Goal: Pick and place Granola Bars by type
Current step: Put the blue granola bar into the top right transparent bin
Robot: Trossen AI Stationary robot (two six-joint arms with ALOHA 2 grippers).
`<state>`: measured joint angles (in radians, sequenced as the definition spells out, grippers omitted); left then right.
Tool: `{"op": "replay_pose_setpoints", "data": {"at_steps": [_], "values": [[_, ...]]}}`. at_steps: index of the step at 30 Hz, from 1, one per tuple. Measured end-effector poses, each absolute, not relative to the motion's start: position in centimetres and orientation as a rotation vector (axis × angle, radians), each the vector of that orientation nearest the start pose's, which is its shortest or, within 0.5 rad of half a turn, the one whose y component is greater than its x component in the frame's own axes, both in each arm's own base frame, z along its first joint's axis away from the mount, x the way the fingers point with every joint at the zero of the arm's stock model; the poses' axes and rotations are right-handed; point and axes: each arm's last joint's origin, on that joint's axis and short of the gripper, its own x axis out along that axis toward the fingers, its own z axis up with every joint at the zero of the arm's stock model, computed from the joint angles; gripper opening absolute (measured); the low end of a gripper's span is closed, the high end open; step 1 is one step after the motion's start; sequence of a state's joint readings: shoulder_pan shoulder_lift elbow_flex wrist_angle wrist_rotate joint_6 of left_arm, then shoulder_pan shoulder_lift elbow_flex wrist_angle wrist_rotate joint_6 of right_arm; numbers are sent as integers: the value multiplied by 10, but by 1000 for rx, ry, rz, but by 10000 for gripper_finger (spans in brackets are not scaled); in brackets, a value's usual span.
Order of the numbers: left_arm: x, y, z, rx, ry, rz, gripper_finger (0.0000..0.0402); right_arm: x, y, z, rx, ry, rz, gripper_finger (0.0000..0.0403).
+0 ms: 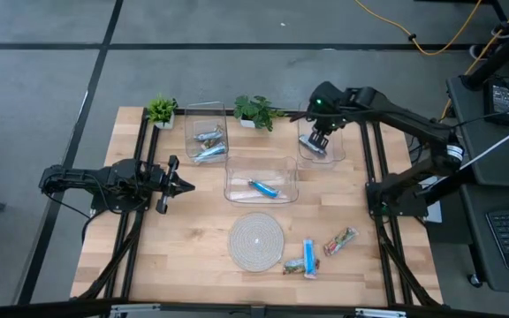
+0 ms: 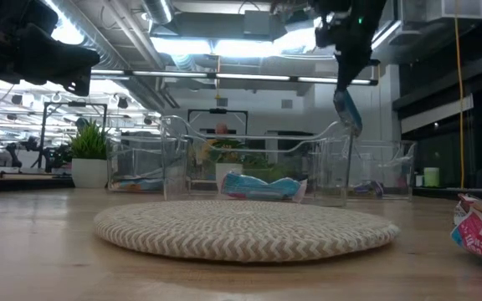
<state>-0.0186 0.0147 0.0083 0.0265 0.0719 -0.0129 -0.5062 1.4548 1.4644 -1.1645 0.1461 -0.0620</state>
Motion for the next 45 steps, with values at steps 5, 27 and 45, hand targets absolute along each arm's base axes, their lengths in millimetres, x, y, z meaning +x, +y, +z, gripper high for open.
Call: {"op": "replay_pose_setpoints", "data": {"at_steps": [5,27,45], "values": [[98,-4,168,-12,-19,-91,15,232,-152,316,183,1176,-552,10],[98,-4,168,-12,-19,-91,11,207,-192,242,272,1094,-575,10],[98,-4,168,-12,-19,-91,13,189,-203,205,274,1054,-642,10]]}}
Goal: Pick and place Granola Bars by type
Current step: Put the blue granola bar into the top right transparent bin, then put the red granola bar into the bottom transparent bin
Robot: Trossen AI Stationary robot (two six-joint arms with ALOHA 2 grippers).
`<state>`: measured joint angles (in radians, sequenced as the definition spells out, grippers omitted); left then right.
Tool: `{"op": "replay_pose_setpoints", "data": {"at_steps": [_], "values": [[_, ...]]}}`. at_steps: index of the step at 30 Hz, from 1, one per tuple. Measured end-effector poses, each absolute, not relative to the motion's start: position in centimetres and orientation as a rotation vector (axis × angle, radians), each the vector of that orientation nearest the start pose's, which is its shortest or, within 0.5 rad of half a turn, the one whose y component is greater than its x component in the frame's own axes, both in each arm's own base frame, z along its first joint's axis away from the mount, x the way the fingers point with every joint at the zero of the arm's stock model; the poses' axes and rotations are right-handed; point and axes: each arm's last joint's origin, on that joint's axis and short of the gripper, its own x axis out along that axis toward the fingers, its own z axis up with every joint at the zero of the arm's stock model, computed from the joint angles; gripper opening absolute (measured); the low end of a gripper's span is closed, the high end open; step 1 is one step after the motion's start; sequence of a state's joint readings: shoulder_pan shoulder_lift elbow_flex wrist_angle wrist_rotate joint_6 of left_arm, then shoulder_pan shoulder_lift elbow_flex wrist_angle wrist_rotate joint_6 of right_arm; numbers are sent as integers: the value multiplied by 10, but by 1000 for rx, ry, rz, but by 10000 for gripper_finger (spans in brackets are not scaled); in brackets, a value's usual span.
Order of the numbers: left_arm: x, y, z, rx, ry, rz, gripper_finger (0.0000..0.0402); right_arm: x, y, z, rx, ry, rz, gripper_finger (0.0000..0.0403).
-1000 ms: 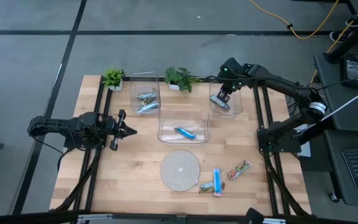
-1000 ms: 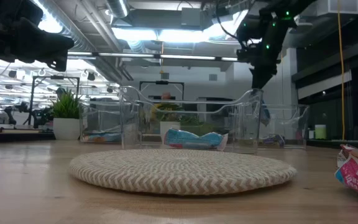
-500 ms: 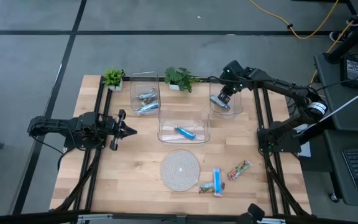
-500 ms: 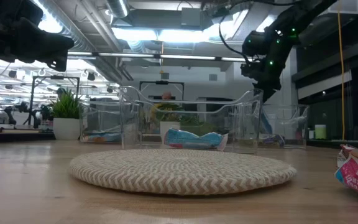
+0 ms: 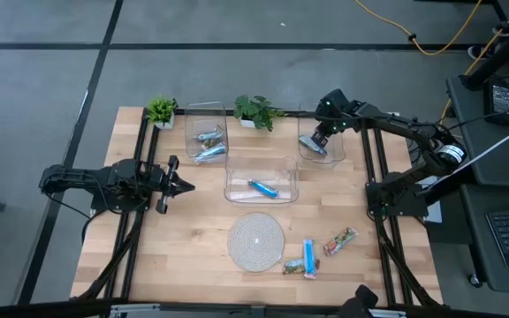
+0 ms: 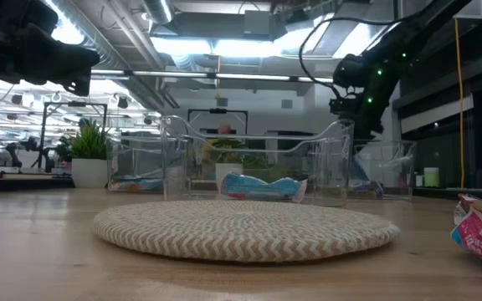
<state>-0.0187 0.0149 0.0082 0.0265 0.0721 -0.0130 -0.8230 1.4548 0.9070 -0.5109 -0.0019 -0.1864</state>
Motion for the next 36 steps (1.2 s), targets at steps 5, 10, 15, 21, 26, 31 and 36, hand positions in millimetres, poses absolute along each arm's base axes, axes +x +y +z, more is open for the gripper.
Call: {"op": "replay_pose_setpoints", "data": {"at_steps": [5,10,15,21,26,31,36], "values": [[98,-4,168,-13,-19,-91,15,183,-203,198,303,1075,-654,10],[98,-4,168,-12,-19,-91,11,180,-199,190,331,1096,-657,10],[98,-4,168,-12,-19,-91,13,178,-197,187,346,1113,-656,16],[98,-4,168,-12,-20,-91,14,178,-197,187,346,1114,-655,65],[98,-4,168,-12,-19,-91,11,178,-197,187,343,1110,-656,121],[98,-4,168,-12,-20,-91,14,180,-198,190,338,1100,-657,149],[98,-4,168,-13,-19,-91,15,186,-195,201,311,1062,-649,151]]}}
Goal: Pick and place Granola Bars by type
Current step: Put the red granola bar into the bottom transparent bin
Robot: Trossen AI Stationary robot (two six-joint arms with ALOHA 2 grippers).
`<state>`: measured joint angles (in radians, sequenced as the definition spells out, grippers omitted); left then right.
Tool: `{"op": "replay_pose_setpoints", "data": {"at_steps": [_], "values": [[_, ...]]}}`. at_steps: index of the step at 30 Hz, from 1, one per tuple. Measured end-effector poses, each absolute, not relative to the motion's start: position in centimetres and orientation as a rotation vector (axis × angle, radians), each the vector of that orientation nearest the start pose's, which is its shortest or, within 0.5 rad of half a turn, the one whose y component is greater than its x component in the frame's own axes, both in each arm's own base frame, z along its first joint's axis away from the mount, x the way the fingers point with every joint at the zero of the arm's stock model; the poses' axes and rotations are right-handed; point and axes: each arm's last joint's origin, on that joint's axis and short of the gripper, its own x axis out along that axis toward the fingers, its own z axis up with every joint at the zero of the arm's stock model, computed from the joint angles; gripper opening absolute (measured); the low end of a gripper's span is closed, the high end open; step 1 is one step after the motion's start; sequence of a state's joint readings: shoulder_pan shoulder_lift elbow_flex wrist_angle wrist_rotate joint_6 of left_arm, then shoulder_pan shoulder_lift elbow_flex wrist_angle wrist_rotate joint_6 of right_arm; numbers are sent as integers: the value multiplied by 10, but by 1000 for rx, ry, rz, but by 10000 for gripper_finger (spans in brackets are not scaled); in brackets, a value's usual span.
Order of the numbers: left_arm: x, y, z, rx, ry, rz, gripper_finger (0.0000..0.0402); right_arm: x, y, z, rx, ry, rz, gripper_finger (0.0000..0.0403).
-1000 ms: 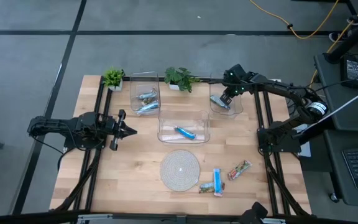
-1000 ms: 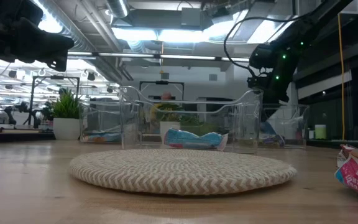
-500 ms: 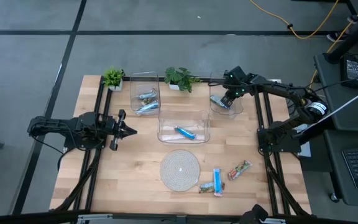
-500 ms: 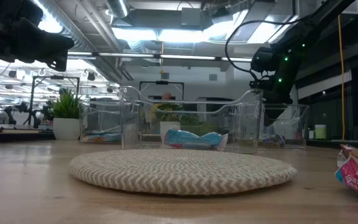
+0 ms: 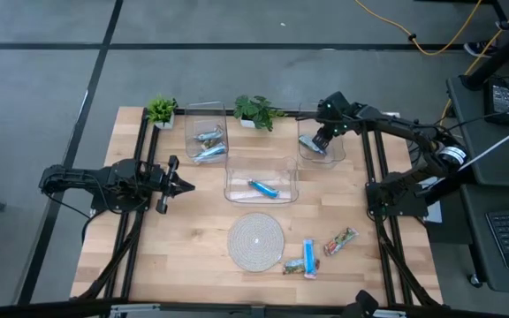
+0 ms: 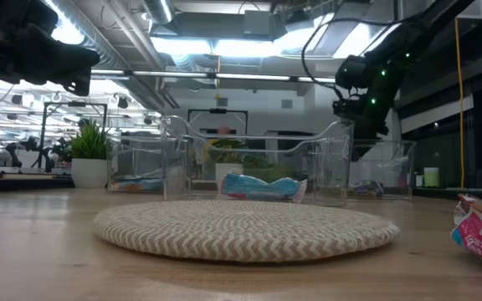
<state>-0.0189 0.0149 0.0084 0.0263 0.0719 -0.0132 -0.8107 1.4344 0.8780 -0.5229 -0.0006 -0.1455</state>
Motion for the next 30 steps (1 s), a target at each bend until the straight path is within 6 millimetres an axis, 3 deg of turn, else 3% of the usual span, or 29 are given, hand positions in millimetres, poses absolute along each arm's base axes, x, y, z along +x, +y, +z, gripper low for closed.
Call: {"op": "replay_pose_setpoints", "data": {"at_steps": [9,30], "values": [[98,-4,168,-12,-19,-91,12,195,-173,234,251,974,-606,151],[98,-4,168,-12,-19,-91,15,187,-73,280,216,918,-371,152]]}}
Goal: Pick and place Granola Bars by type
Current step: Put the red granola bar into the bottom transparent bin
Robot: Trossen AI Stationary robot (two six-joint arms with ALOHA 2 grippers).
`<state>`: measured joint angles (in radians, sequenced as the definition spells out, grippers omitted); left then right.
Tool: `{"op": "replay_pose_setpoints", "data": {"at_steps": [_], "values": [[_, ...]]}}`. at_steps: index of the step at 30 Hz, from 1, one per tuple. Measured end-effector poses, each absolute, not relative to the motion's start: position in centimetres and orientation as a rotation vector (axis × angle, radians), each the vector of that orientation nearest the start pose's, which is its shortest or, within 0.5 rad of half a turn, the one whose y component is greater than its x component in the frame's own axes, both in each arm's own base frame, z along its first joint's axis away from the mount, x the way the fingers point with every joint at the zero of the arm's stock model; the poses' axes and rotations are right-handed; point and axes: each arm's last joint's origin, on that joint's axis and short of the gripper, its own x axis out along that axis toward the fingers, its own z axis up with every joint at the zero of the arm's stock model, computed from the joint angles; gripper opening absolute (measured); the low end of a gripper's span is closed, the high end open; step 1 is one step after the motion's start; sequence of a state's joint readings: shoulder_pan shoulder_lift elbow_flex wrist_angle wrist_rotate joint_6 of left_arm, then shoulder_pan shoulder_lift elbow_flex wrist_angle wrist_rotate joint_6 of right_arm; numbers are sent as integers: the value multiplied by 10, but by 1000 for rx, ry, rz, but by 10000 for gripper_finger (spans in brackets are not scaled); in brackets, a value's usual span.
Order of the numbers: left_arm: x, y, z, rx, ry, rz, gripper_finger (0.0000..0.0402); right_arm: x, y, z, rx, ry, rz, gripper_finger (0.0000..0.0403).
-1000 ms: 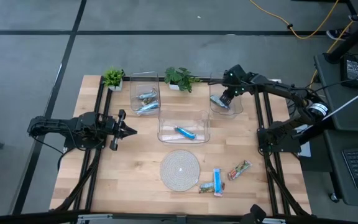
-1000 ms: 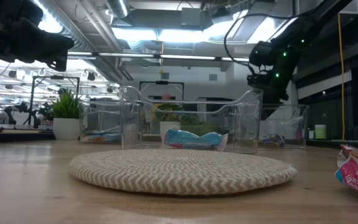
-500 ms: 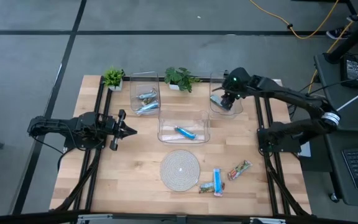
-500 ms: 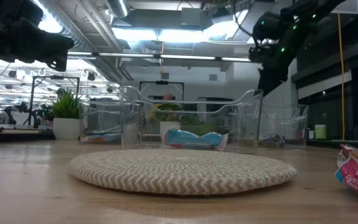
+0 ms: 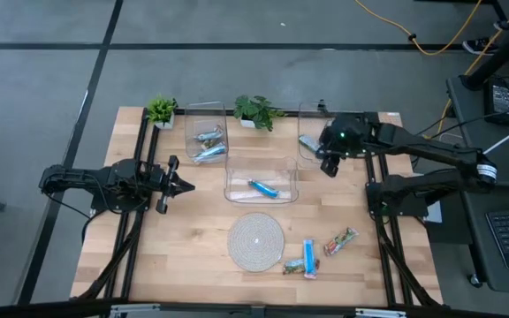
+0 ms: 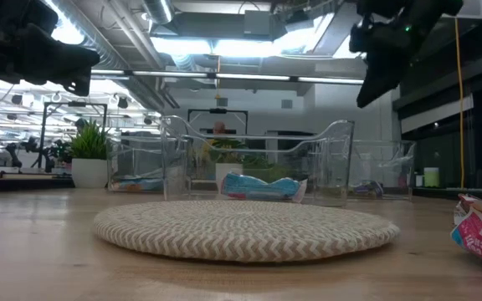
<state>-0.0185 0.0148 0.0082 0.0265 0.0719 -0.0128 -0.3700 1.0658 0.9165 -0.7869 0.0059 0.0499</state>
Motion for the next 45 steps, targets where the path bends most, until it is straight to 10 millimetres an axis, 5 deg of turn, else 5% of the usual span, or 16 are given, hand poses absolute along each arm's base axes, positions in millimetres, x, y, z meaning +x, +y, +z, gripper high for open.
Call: {"op": "replay_pose_setpoints", "data": {"at_steps": [15,30,45], "values": [[98,-4,168,-12,-19,-91,15,198,9,284,121,893,-116,152],[98,-4,168,-12,-19,-91,15,181,86,284,97,861,26,152],[98,-4,168,-13,-19,-91,15,191,155,231,91,1121,150,152]]}}
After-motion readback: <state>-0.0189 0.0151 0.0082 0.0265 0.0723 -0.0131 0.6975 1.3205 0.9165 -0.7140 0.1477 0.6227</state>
